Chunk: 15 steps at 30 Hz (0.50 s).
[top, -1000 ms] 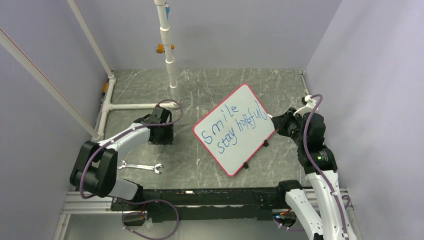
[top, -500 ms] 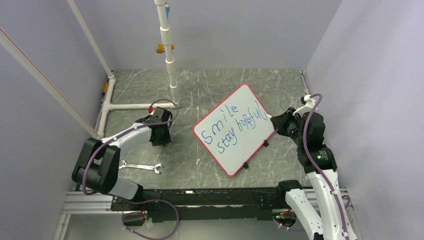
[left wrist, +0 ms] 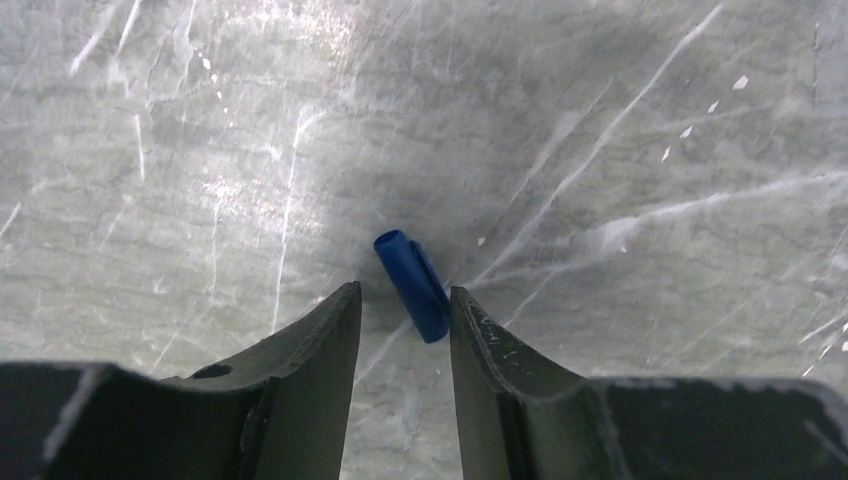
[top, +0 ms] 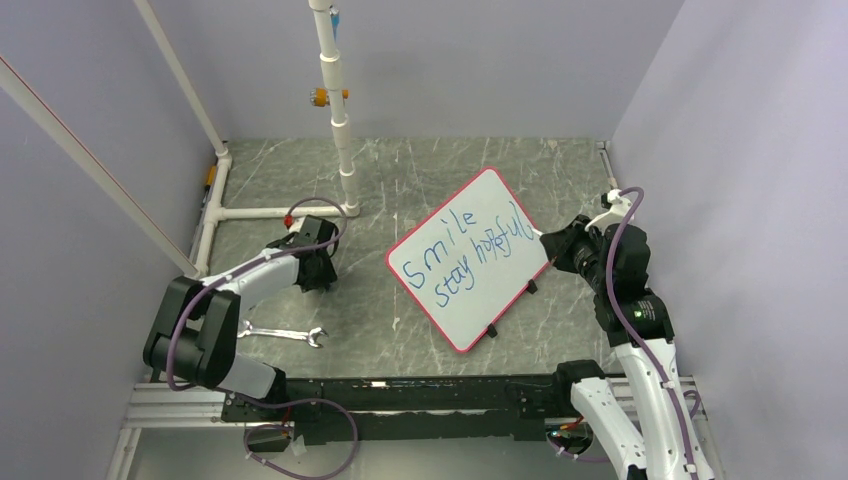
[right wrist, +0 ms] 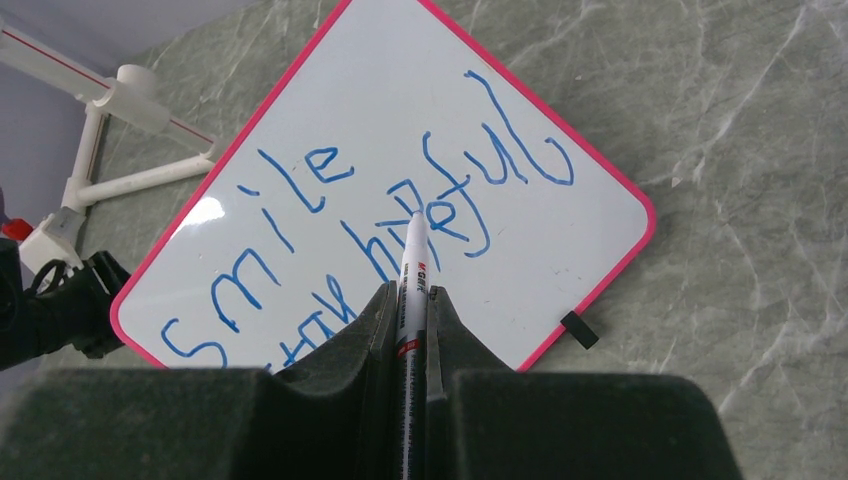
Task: Write a sentence on the whiteboard
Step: Pick up the pen cap from the center of the board.
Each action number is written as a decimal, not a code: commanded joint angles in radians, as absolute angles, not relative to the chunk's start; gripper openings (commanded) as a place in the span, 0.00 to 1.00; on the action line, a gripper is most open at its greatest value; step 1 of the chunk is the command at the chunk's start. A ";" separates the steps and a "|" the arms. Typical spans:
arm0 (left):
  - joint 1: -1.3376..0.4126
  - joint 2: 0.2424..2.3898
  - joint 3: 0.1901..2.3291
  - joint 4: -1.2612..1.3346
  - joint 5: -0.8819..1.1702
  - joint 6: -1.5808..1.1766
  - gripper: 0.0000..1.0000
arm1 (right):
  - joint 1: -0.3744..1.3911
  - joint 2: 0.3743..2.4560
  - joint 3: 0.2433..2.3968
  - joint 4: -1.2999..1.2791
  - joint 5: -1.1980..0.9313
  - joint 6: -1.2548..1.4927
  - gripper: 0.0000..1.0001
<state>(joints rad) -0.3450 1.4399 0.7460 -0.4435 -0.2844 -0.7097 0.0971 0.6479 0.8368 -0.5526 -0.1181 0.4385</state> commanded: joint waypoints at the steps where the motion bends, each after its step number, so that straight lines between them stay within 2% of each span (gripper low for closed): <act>1: -0.335 1.475 0.741 -0.361 -0.246 -0.723 0.40 | 0.100 0.643 0.873 -0.534 -0.129 0.432 0.00; 6: -0.346 1.482 0.737 -0.336 -0.224 -0.681 0.14 | 0.100 0.645 0.868 -0.531 -0.127 0.430 0.00; 8: -0.368 1.478 0.744 -0.339 -0.230 -0.645 0.12 | 0.100 0.650 0.866 -0.525 -0.132 0.433 0.00; 15: -0.496 1.470 0.766 -0.319 -0.182 -0.446 0.12 | 0.099 0.654 0.857 -0.512 -0.140 0.440 0.00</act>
